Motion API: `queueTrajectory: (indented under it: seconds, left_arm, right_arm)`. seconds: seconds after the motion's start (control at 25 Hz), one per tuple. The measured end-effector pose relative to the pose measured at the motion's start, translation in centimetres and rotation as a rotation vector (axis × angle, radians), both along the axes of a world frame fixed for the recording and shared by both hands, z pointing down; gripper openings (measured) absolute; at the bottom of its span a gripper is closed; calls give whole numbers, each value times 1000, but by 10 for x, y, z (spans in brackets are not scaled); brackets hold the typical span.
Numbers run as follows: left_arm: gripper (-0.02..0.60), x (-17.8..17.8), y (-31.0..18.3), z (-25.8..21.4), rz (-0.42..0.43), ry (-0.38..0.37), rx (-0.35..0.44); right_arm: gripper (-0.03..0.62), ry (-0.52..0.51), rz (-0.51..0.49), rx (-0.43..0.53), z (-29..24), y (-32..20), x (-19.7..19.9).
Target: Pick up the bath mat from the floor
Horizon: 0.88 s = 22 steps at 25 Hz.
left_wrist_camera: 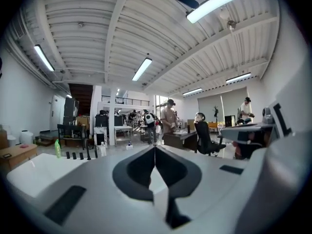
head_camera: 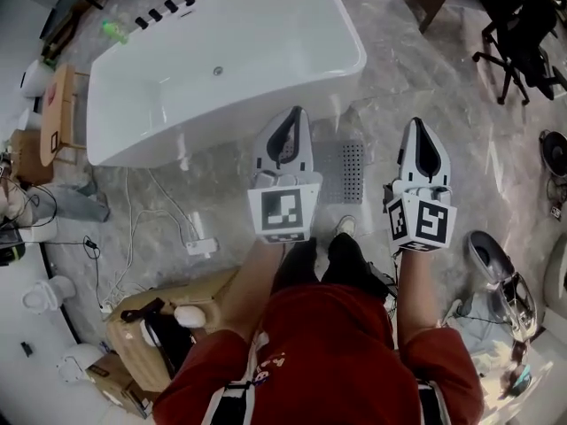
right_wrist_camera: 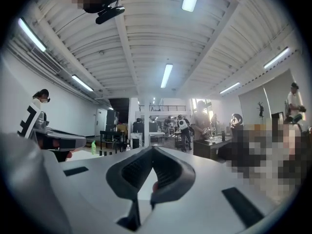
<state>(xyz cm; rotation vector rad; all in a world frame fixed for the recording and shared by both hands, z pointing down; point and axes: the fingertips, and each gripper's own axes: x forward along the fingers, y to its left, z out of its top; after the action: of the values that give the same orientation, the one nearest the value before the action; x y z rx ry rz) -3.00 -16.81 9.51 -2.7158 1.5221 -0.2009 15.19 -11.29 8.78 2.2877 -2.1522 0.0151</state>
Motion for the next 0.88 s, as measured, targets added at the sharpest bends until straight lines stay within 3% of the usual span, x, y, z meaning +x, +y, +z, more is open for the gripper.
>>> queueTrajectory:
  seconds: [0.16,0.44,0.68,0.88]
  left_arm:
    - [15,-3,-6,47,-16,-32,-50]
    - [15,2,-10,146,-55,29,-129]
    - [15,-11,-4,263,-59,-6,-204]
    - [15,-15,6,368,-69,-31,-187]
  right_arm:
    - [11,-13,-10,-45,44,-5,2]
    - [11,-12,-41,-107,154,-9,7]
    - [11,-34,-74,-216,282,-11,-7]
    - [11,-24,-59,-256,395,3,-1]
